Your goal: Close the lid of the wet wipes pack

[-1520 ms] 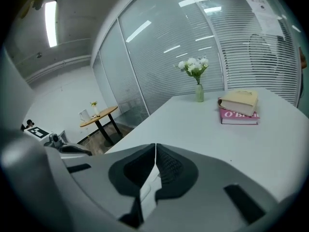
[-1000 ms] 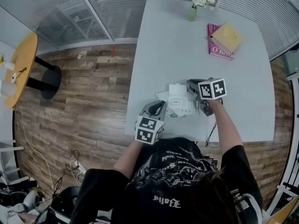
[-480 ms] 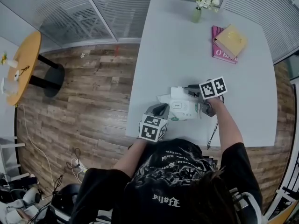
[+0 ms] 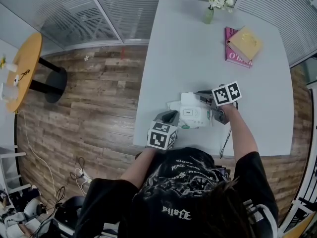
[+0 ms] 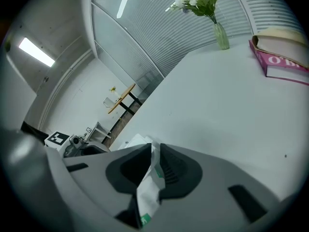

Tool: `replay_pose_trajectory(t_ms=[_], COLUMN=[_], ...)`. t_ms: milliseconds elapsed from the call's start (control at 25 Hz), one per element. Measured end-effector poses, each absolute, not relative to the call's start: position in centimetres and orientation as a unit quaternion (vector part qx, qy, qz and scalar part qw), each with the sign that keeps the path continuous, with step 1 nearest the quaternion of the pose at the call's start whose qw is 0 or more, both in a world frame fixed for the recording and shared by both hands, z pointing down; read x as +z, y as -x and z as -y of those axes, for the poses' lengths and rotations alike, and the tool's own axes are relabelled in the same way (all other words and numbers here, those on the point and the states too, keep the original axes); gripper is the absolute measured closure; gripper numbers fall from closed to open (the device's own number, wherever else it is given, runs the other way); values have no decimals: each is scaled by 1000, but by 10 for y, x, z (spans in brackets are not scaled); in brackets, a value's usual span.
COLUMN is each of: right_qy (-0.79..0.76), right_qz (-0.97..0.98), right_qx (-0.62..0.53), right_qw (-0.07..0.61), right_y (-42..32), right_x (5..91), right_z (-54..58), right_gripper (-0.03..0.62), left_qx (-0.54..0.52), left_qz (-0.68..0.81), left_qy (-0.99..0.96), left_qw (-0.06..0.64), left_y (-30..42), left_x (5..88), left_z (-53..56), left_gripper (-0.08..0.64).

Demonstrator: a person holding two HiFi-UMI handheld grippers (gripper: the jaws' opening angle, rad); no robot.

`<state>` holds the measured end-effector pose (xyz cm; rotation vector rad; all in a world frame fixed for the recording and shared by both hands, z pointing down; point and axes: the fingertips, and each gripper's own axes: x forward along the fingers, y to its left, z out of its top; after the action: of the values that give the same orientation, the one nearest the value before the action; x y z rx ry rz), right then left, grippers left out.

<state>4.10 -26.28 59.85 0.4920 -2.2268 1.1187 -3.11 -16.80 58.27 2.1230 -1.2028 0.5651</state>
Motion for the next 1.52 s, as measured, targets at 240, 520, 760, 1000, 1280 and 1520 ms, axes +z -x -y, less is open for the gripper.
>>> replay_pose_trajectory(t_ms=[240, 520, 760, 1000, 1280, 1520], right_qy=[-196, -200, -195, -198, -199, -204], right_qz=[846, 857, 869, 880, 898, 909], right_qx=[400, 396, 382, 364, 298, 236], right_qw=[293, 260, 245, 233, 254, 277], right_y=[-42, -43, -44, -43, -40, -39], right_x=[591, 571, 558, 548, 538, 533], right_z=[265, 264, 255, 240, 228, 212], right_gripper=[542, 555, 560, 560, 557, 551], left_qx=[209, 209, 205, 199, 195, 192], left_qz=[454, 454, 456, 457, 456, 450], left_qy=[-806, -804, -802, -804, -807, -814], left_qw=[317, 322, 326, 325, 320, 314], left_y=[30, 31, 31, 31, 32, 31], left_x=[583, 585, 588, 589, 589, 590], left_z=[169, 168, 170, 167, 169, 168], left_gripper=[548, 548, 548, 548, 548, 548])
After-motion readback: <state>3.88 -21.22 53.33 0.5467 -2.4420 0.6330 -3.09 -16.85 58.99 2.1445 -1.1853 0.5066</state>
